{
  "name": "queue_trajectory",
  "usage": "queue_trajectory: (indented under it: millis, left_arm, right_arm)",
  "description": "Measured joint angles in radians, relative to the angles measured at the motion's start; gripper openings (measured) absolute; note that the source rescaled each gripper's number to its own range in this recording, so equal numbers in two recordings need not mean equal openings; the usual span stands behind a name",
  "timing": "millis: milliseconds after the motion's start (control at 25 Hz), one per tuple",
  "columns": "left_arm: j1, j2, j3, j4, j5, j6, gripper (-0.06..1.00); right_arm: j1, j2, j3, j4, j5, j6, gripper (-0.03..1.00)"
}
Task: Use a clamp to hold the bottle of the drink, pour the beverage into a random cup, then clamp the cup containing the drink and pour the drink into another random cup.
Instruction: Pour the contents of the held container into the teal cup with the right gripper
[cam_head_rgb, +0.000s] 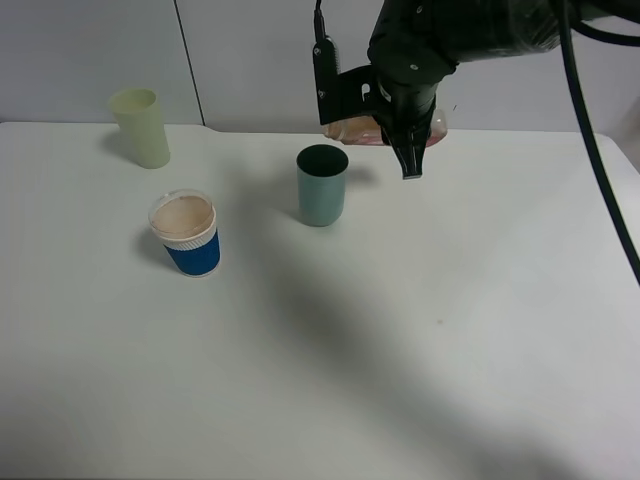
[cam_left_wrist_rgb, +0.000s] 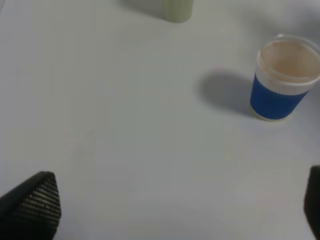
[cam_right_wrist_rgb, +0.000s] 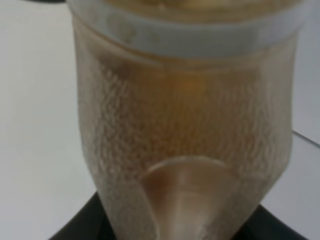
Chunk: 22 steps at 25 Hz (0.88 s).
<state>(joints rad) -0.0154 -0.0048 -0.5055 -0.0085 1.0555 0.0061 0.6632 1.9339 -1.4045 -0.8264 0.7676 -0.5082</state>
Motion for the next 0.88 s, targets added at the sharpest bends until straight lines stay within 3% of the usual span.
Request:
queue_trajectory:
  millis: [880]
  left_arm:
    - [0.0,0.0,0.0,0.0,0.0,0.0,0.99]
  right_arm:
    - [0.015,0.069,0.0,-0.026,0.048,-0.053,0.0]
